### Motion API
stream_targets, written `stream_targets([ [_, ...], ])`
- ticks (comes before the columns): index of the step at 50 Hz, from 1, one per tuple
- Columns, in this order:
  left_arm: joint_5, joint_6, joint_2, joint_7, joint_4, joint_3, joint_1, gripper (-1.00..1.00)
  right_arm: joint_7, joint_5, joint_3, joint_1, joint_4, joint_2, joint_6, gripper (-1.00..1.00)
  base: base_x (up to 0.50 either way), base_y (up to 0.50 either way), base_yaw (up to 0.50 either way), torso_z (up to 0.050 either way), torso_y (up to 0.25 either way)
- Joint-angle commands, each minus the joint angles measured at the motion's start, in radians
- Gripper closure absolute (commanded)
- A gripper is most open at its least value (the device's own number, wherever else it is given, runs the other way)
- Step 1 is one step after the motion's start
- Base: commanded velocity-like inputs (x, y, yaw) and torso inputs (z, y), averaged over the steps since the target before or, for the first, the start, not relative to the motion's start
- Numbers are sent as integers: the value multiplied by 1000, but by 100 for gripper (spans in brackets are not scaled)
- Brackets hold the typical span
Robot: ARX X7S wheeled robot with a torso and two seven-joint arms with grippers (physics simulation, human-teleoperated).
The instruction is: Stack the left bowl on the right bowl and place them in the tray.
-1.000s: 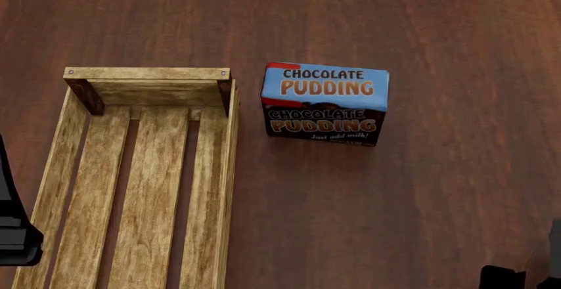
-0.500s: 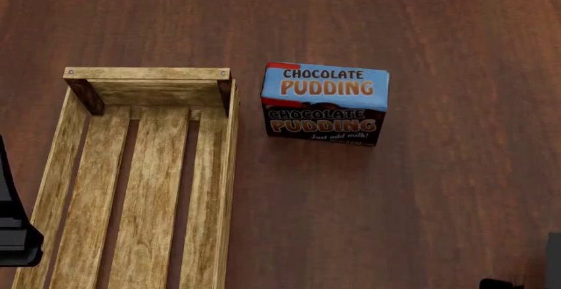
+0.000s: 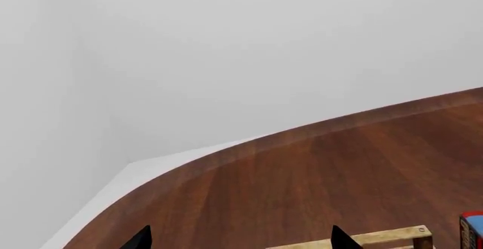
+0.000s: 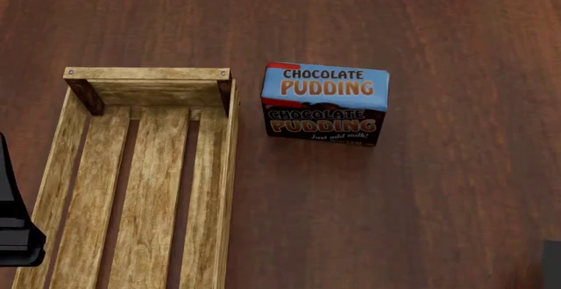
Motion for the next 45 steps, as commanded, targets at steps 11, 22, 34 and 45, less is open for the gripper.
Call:
stream_targets([
  [11,-5,-2,-3,-6,9,-4,3,-100,42,48,26,20,-105,47,24,100,0,0,0,0,0],
  [22,-7,-3,-6,-9,15,-3,5,-100,132,130,59,154,-275,112,143,100,0,0,0,0,0],
  [34,-15,-1,-10,-12,20,-15,9,-100,232,234,81,260,-368,142,240,100,0,0,0,0,0],
  [45,-20,-7,-13,-15,29,-19,10,-100,263,245,72,339,-412,121,300,100,0,0,0,0,0],
])
